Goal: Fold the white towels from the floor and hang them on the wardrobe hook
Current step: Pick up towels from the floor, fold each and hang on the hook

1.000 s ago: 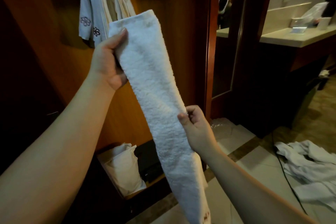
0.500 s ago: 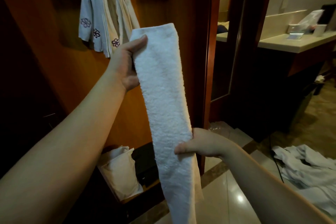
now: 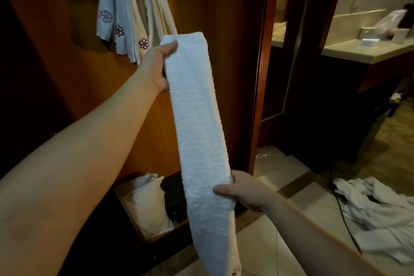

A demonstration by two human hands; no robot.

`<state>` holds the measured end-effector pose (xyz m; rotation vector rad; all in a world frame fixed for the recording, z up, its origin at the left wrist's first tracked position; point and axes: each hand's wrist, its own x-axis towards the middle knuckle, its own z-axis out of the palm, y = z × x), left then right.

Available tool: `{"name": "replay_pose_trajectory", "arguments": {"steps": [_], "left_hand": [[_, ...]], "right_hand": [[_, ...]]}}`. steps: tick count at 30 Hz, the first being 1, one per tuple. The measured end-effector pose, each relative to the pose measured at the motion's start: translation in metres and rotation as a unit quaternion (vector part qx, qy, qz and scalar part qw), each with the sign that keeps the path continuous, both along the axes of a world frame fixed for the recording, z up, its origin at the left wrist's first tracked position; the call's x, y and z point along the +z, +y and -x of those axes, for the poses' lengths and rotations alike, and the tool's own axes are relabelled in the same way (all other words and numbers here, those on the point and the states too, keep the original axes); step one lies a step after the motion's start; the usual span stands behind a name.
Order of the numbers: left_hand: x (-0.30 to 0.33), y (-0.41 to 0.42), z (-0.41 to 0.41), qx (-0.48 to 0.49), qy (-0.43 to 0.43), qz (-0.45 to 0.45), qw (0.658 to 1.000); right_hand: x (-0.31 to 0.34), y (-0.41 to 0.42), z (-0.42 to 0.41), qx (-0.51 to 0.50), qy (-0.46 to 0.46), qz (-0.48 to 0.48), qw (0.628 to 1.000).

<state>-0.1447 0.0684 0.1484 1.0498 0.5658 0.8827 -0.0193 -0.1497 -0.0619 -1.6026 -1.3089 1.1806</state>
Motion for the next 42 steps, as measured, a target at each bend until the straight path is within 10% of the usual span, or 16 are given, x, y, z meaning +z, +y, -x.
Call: {"name": "replay_pose_trajectory", "arguments": {"steps": [11,19,32,37,42], "left_hand": [[-0.018,0.017,-0.013,-0.004,0.024,0.037,0.999],[-0.018,0.032,-0.03,0.067,0.067,0.067,0.993],[-0.07,0.051,-0.04,0.042,0.174,0.102,0.979],[-0.127,0.015,-0.03,-0.018,0.336,0.012,0.942],[-0.167,-0.077,0.004,0.124,0.232,-0.192,0.945]], "right_hand": [[0.005,0.002,-0.013,0.066,-0.102,0.057,0.991],[-0.018,0.007,-0.023,0.046,0.367,0.097,0.924],[0.022,0.015,-0.025,0.118,0.341,0.136,0.923],[0.045,0.029,-0.04,0.032,0.386,0.079,0.919],[0.058,0.052,-0.048,-0.116,0.361,-0.01,0.925]]}}
